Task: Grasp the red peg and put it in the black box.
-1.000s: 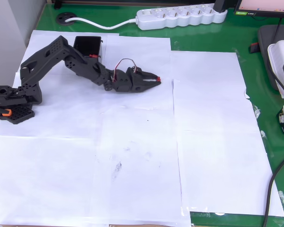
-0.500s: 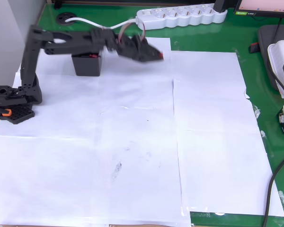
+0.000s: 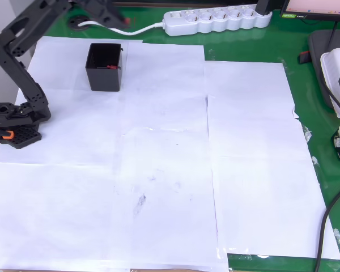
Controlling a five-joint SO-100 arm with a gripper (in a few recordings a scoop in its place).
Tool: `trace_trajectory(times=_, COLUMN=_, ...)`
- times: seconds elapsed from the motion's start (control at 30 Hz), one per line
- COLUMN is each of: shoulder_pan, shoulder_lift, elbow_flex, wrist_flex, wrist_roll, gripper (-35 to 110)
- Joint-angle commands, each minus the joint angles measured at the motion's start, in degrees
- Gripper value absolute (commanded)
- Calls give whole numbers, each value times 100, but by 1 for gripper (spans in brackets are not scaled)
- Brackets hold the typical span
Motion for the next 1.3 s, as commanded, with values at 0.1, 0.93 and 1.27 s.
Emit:
trace_trajectory(times=0.1, shoulder_pan=-237, shoulder_lift=35, elbow_flex=-360, wrist_flex=448, wrist_roll=650, gripper=0)
trace_trajectory(times=0.93, shoulder_pan=-492, shoulder_lift=1371, elbow_flex=-905, wrist_flex=-141, wrist_roll=1424, gripper=36)
trace_trajectory(times=1.27, shoulder_pan=-466, shoulder_lift=1345, elbow_flex=-773, wrist_flex=-62, wrist_roll=1371, gripper=37)
